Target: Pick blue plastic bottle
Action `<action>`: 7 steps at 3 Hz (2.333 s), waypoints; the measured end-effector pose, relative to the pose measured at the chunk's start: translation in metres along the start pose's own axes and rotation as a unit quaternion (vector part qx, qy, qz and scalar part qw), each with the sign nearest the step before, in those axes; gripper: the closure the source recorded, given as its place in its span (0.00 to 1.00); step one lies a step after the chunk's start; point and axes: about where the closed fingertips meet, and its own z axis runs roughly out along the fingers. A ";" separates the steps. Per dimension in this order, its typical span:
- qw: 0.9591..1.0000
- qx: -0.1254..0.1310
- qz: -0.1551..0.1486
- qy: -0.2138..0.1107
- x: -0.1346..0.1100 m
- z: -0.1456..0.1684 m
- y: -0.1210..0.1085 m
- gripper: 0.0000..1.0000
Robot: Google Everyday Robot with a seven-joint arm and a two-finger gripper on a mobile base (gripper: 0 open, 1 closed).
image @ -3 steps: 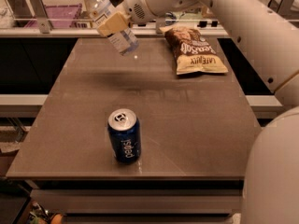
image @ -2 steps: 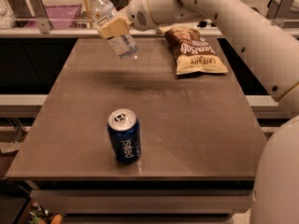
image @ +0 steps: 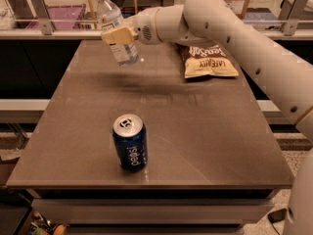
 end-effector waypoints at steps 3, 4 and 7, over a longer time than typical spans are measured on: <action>0.998 0.041 0.010 -0.044 0.017 0.023 -0.015 1.00; 0.997 0.048 0.011 -0.061 0.027 0.025 -0.018 1.00; 0.990 0.047 0.009 -0.134 0.047 0.026 -0.023 1.00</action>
Offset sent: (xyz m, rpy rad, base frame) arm 0.0271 0.0071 -0.0218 0.0850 -0.0394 -0.1038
